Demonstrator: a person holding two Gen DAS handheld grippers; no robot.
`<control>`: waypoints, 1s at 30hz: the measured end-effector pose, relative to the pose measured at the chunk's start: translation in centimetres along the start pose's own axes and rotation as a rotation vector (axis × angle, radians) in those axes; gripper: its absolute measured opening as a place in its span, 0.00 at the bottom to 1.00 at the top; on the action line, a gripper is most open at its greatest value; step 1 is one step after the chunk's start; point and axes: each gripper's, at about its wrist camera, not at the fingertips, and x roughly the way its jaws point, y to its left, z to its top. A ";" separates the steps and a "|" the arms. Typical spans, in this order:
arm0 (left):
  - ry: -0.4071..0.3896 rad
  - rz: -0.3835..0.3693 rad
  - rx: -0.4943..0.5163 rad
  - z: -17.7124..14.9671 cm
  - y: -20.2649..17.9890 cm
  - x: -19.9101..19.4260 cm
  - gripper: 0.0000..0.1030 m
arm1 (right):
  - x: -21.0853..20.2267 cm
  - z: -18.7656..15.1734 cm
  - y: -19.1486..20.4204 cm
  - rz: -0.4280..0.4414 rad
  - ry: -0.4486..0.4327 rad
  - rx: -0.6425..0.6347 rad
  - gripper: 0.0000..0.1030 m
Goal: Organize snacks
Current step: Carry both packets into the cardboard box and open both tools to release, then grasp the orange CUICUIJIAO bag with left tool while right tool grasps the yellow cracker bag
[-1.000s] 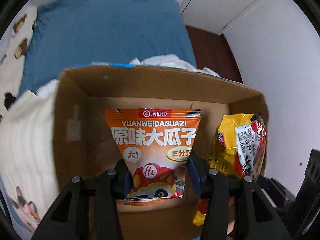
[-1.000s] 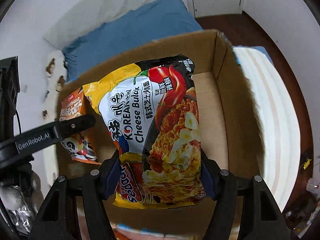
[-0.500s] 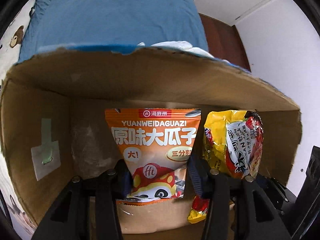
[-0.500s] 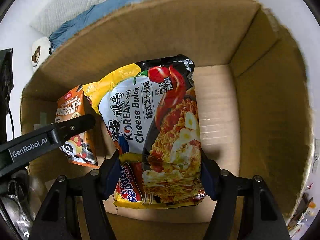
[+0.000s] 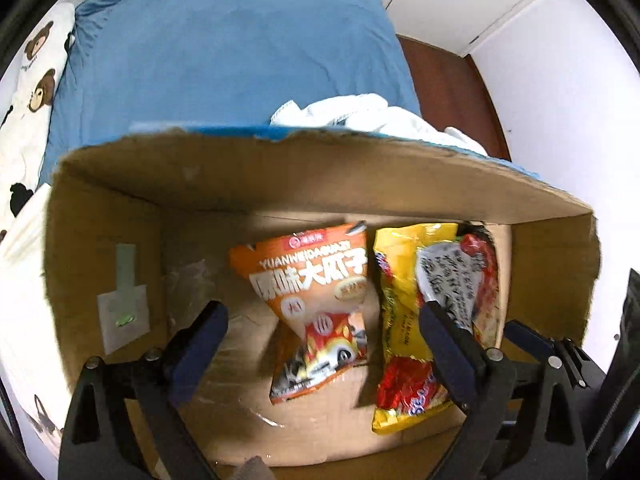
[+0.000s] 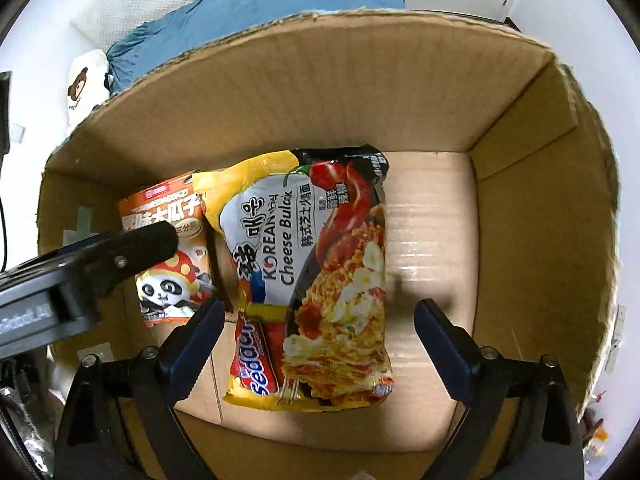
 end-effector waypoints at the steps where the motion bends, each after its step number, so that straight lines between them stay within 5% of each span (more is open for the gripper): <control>1: -0.014 0.005 0.004 -0.4 0.0 -0.8 0.95 | -0.2 -0.5 0.0 -0.002 -0.009 -0.002 0.95; 11: -0.228 0.076 0.056 -6.2 -0.8 -7.3 0.95 | -6.3 -7.5 -0.1 -0.018 -0.174 -0.007 0.95; 17: -0.296 0.106 0.060 -11.1 -1.6 -8.8 0.95 | -11.2 -12.2 -0.4 -0.041 -0.260 -0.034 0.95; 30: -0.429 0.107 0.060 -21.2 -3.0 -14.9 0.95 | -15.2 -21.9 -2.1 0.015 -0.374 -0.056 0.95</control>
